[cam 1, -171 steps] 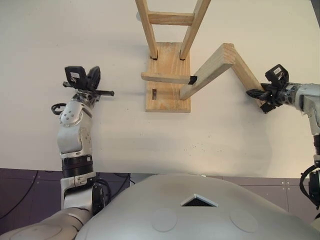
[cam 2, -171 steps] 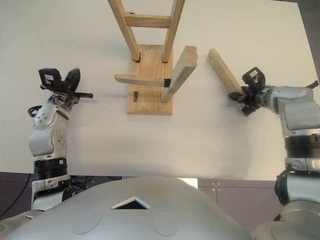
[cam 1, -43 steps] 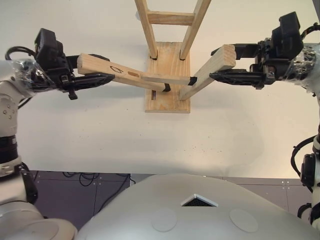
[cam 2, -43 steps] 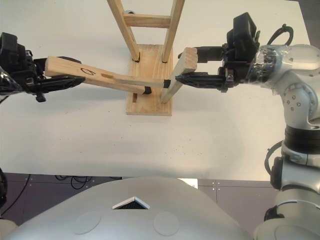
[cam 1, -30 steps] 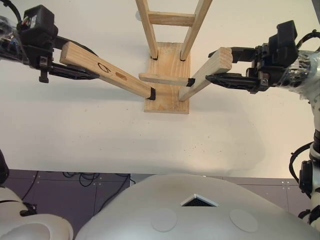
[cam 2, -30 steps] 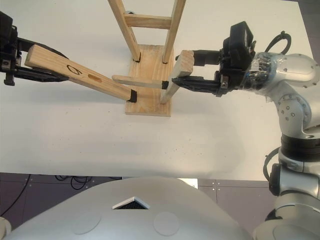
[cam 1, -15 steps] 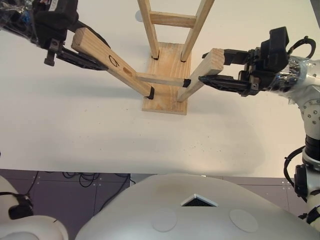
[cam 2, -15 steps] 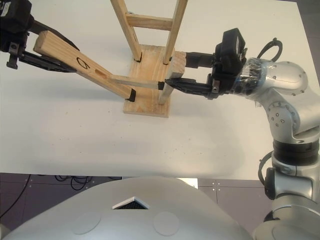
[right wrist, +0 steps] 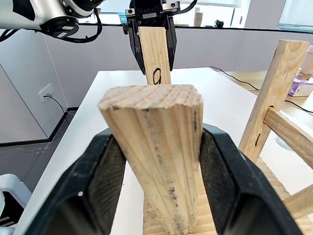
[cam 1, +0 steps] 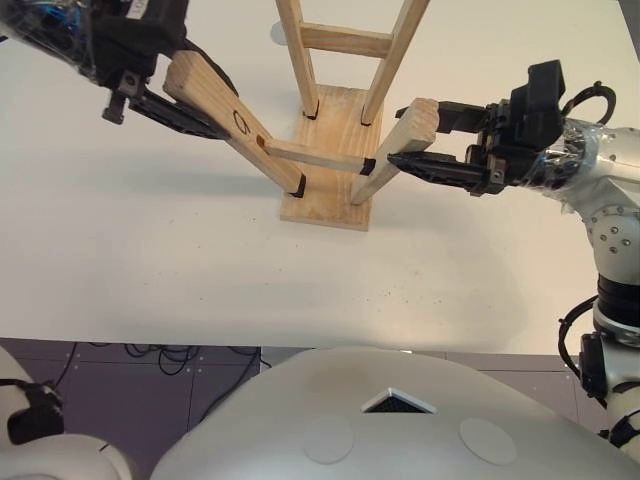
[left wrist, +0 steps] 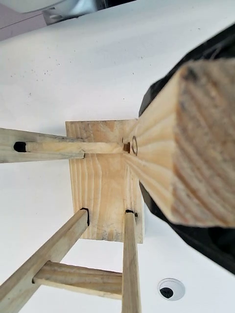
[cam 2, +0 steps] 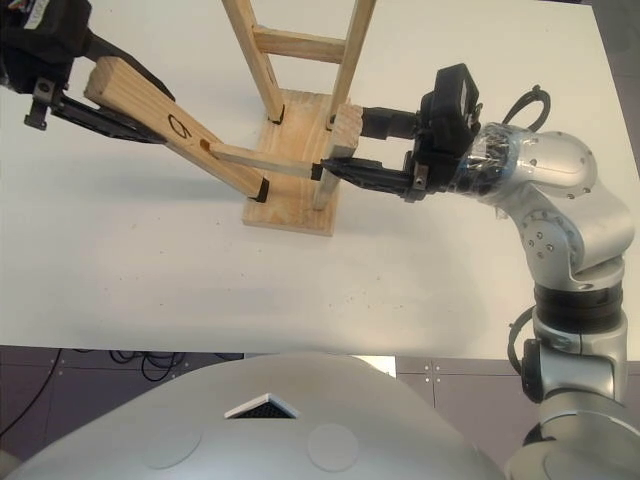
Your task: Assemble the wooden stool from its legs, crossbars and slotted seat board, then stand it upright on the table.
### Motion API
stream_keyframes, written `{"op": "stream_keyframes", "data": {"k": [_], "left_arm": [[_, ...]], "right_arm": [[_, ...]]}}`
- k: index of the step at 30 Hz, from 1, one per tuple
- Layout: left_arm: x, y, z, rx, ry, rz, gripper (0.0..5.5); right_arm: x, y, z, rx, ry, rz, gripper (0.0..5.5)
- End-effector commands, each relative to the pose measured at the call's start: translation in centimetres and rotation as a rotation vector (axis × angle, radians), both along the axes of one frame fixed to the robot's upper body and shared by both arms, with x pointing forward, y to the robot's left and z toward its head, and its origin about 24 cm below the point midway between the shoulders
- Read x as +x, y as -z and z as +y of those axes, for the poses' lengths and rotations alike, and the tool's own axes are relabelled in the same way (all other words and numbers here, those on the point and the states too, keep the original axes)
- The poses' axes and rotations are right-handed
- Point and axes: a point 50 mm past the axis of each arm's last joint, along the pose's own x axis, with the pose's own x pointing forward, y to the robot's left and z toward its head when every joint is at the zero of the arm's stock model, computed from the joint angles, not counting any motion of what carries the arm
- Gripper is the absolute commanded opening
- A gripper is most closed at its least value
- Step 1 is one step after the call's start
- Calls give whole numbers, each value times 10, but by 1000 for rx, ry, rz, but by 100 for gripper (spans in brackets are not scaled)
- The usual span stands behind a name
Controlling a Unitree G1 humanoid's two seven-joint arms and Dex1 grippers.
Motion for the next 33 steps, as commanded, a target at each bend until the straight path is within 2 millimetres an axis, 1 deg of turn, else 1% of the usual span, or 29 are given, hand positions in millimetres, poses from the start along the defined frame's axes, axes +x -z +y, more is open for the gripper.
{"op": "stream_keyframes", "data": {"k": [1, 6, 8, 9, 12, 14, 16, 18, 19, 20, 21, 23, 25, 29, 32, 33], "left_arm": [[-5, 14, -18, 0, 64, 69, 201], [-6, 18, -31, 5, 54, 65, 201], [-13, 28, -36, 15, 59, 106, 201], [-17, 37, -38, 23, 61, 129, 201], [-22, 65, -42, 18, 34, 149, 201], [-21, 71, -44, -15, 15, 129, 201], [-15, 65, -46, -88, -5, 76, 201], [-9, 57, -44, -167, -42, 63, 201], [-8, 54, -43, -198, -58, 70, 201], [-8, 51, -41, -220, -67, 80, 242], [-10, 48, -37, -237, -72, 91, 260], [-13, 45, -32, -262, -84, 94, 288], [-12, 41, -26, -285, -120, 82, 301], [-18, 33, -7, -304, -171, 65, 301], [-18, 18, 10, -396, -259, 22, 301], [-18, 15, 17, -438, -298, 21, 301]], "right_arm": [[-9, 25, 10, -53, -59, 139, 212], [-11, 27, 17, -48, -76, 137, 212], [-13, 27, 20, -44, -85, 136, 212], [-14, 29, 23, -53, -89, 136, 212], [-19, 45, 32, -130, -102, 148, 211], [-21, 48, 34, -147, -115, 150, 209], [-17, 46, 33, -140, -101, 144, 209], [-13, 44, 31, -137, -85, 143, 209], [-12, 43, 29, -139, -81, 143, 245], [-11, 43, 28, -142, -82, 144, 270], [-11, 42, 27, -148, -88, 145, 291], [-11, 41, 25, -162, -96, 147, 324], [-9, 41, 21, -183, -91, 147, 351], [-7, 44, 14, -239, -85, 139, 356], [-7, 41, 6, -240, -63, 138, 356], [-6, 38, 3, -208, -47, 149, 356]]}}
